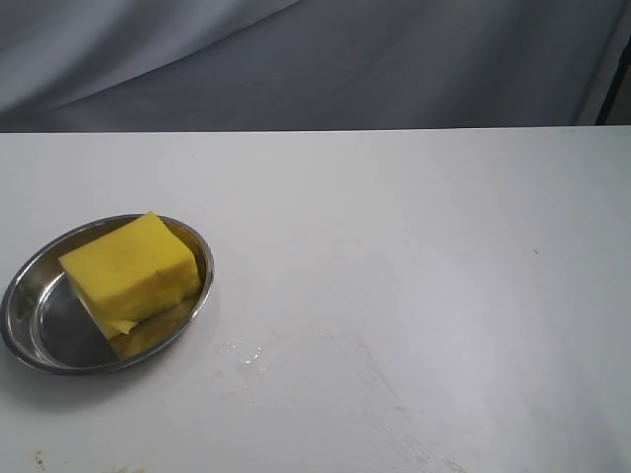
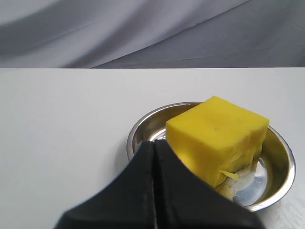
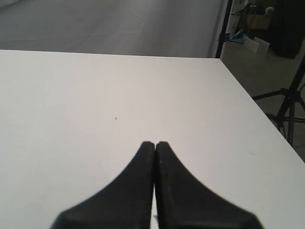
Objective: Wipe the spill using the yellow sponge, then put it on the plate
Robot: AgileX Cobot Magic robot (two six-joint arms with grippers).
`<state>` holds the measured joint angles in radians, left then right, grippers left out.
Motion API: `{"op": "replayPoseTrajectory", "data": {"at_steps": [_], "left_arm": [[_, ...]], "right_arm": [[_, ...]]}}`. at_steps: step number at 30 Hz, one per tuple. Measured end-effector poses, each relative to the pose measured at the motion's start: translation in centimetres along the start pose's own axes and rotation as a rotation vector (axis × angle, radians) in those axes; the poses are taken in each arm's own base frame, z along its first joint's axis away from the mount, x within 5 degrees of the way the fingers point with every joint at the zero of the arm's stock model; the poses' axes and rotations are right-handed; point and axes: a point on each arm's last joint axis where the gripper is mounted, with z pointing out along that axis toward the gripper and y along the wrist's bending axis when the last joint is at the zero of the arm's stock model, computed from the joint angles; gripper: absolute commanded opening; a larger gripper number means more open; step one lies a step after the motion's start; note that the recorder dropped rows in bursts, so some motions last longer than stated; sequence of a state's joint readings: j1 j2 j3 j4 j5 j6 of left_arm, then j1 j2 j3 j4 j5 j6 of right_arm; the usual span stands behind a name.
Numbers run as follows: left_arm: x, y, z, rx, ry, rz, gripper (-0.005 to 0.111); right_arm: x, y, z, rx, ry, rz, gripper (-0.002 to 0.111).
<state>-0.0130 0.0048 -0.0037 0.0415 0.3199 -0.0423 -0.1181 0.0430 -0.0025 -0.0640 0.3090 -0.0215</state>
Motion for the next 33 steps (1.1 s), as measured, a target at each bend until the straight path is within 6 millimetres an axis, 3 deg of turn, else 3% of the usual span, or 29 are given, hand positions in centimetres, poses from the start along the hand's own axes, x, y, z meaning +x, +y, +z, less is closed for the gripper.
{"op": "replayPoseTrajectory", "data": {"at_steps": [33], "left_arm": [[0.00, 0.00, 0.00, 0.000, 0.000, 0.000, 0.000]], "right_arm": [[0.04, -0.06, 0.00, 0.015, 0.005, 0.030, 0.000]]}}
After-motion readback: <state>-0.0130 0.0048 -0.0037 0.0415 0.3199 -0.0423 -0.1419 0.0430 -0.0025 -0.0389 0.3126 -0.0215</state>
